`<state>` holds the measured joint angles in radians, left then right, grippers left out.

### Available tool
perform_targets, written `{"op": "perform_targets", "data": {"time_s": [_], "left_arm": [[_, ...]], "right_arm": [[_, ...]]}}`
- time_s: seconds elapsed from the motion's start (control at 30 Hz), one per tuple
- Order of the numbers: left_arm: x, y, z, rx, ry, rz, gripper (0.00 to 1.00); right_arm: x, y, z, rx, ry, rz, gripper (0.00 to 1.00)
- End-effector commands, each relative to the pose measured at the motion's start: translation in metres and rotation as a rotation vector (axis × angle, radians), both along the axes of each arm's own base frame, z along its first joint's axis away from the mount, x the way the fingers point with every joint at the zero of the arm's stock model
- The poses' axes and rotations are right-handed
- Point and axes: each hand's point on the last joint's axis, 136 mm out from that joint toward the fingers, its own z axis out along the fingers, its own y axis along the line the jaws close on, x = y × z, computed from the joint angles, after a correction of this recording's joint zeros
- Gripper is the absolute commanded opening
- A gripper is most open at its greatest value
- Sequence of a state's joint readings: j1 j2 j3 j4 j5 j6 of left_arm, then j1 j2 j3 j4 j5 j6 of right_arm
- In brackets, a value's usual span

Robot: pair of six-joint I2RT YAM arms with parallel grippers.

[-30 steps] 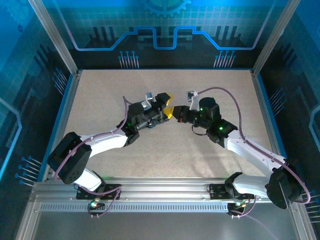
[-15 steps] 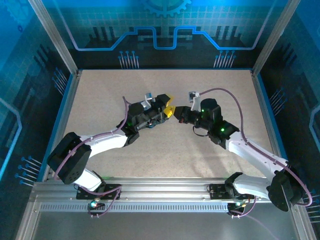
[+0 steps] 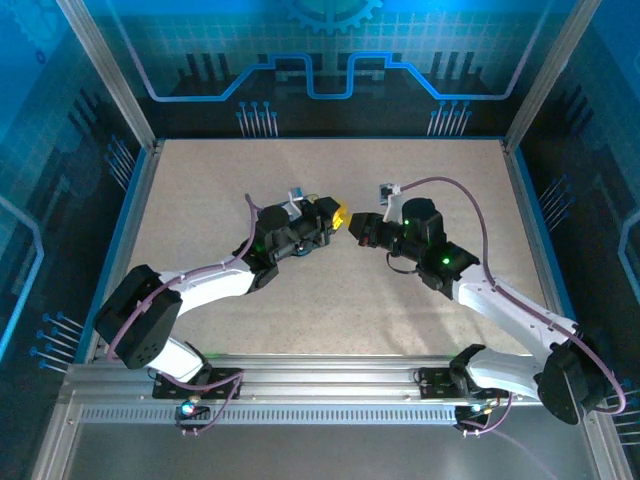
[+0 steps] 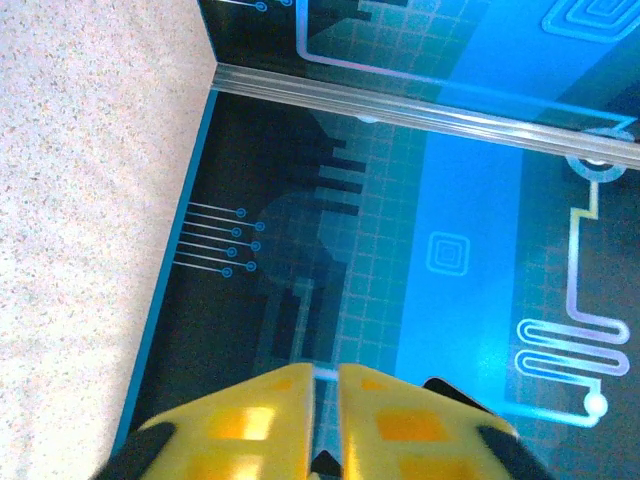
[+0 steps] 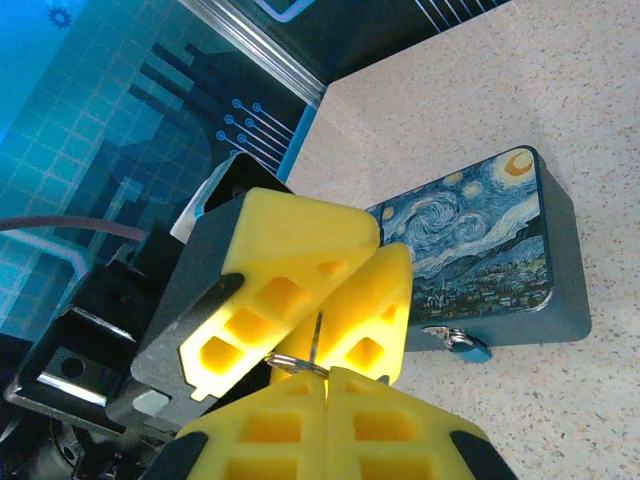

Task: Unlock the padlock with the key

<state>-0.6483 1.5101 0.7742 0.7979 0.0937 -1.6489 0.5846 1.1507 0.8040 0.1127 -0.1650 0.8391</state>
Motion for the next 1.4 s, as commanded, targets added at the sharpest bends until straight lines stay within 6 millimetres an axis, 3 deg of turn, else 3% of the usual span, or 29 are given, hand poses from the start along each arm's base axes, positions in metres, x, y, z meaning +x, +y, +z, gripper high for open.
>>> {"op": "perform_targets", "data": {"time_s": [0.0, 0.1, 0.33, 0.57, 0.87, 0.97, 1.1, 1.37], "left_arm": [[-0.005, 0.002, 0.018, -0.026, -0.039, -0.001, 0.08], [-0.006, 0.003, 0.017, -0.015, -0.039, 0.000, 0.01], [-0.009, 0.008, 0.019, 0.077, -0.078, 0.008, 0.00], [-0.021, 0.014, 0.050, 0.392, -0.317, -0.042, 0.00], [-0.050, 0.004, 0.102, 0.694, -0.720, -0.233, 0.00], [-0.057, 0.000, 0.113, 0.695, -0.794, -0.271, 0.00], [-0.062, -0.006, 0.123, 0.670, -0.834, -0.298, 0.00], [-0.059, -0.012, 0.127, 0.623, -0.830, -0.301, 0.00]], "right_arm": [[-0.007, 0.002, -0.005, 0.006, 0.018, 0.006, 0.00], [-0.006, 0.000, -0.005, 0.007, 0.017, 0.004, 0.00], [-0.009, -0.009, -0.005, 0.022, 0.002, 0.017, 0.02], [-0.016, -0.029, -0.003, 0.036, -0.054, 0.084, 0.31], [-0.019, -0.050, 0.064, 0.236, -0.235, 0.218, 0.61], [-0.025, -0.044, 0.081, 0.280, -0.293, 0.268, 0.71], [-0.037, -0.031, 0.094, 0.310, -0.354, 0.342, 0.78], [-0.048, -0.001, 0.095, 0.314, -0.372, 0.420, 0.73]]}}
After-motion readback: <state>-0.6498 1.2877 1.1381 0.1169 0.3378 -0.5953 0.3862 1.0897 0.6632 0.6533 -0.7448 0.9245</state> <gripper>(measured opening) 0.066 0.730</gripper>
